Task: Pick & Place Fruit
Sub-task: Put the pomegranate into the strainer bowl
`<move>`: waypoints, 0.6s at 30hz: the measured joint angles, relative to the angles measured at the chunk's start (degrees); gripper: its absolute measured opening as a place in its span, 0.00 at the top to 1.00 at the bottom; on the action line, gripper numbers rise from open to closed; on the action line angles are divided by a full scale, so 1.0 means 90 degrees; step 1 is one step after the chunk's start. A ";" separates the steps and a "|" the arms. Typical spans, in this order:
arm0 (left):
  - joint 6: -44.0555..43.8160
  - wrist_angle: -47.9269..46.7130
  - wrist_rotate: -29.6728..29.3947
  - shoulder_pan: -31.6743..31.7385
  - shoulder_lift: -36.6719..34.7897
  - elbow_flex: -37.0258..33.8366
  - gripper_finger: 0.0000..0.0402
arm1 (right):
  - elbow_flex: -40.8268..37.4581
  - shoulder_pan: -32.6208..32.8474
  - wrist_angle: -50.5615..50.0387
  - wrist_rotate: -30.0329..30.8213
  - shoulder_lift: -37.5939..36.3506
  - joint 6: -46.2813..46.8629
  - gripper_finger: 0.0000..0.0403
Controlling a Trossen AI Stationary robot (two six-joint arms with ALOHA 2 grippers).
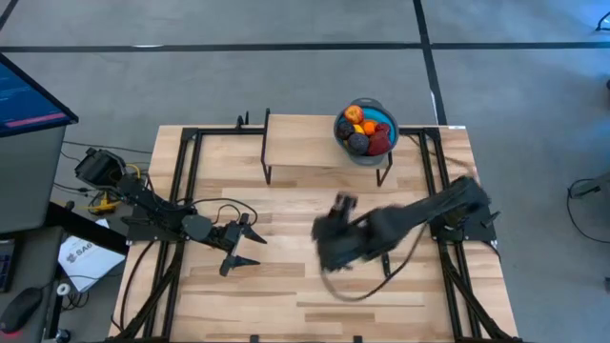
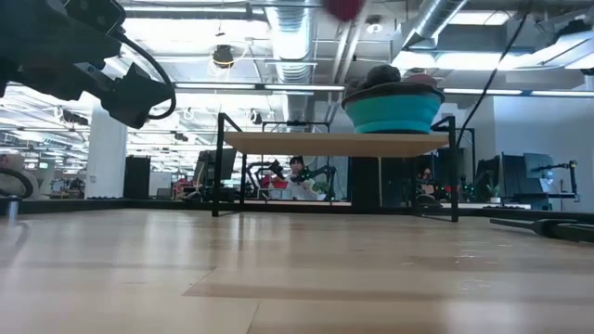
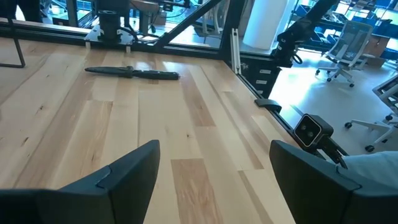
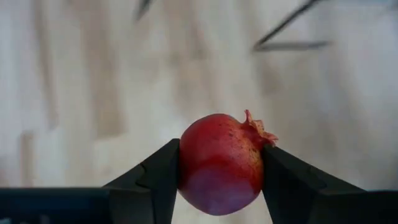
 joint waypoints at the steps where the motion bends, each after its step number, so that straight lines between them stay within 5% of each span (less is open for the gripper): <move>1: 0.0002 0.0000 0.0000 0.0000 0.0000 0.0000 0.26 | 0.0000 -0.0061 -0.0086 0.0313 -0.0234 0.0003 0.54; 10: 0.0010 0.0000 0.0000 0.0000 0.0002 0.0000 0.26 | 0.0000 -0.1535 -0.1218 0.2374 -0.2032 0.1111 0.54; 18: 0.0061 0.0000 0.0001 0.0000 0.0002 0.0000 0.26 | -0.0252 -0.2702 -0.1816 0.2991 -0.2275 0.2114 0.52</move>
